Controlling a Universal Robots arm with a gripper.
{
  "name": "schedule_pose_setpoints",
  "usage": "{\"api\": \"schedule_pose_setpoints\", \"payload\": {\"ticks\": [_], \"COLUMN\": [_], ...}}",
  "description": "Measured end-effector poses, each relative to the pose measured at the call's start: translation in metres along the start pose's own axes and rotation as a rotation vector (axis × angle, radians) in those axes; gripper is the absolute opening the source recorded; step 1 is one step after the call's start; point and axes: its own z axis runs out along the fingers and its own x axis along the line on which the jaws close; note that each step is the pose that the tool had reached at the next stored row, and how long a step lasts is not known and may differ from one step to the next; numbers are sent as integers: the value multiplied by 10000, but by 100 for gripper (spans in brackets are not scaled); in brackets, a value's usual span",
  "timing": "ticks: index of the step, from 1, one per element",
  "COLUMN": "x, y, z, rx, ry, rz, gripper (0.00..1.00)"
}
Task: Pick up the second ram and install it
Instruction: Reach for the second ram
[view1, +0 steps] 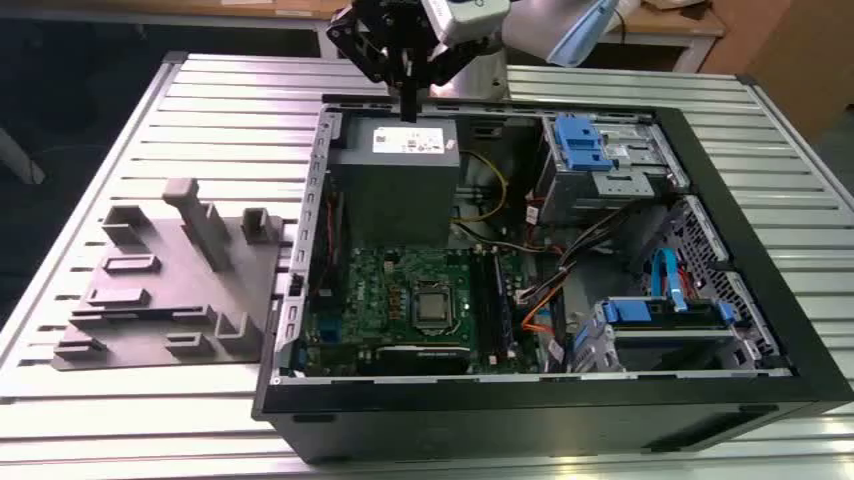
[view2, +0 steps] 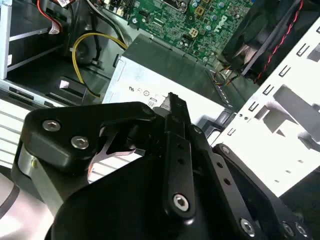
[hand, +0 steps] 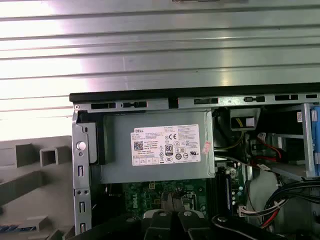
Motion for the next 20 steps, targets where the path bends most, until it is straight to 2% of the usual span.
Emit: {"api": "schedule_pose_setpoints", "payload": {"ticks": [12, 20], "x": [3, 86], "y": [0, -7], "z": [0, -2], "rx": [0, 1], "ry": [4, 4], "rz": [1, 0], "gripper": [7, 7]}}
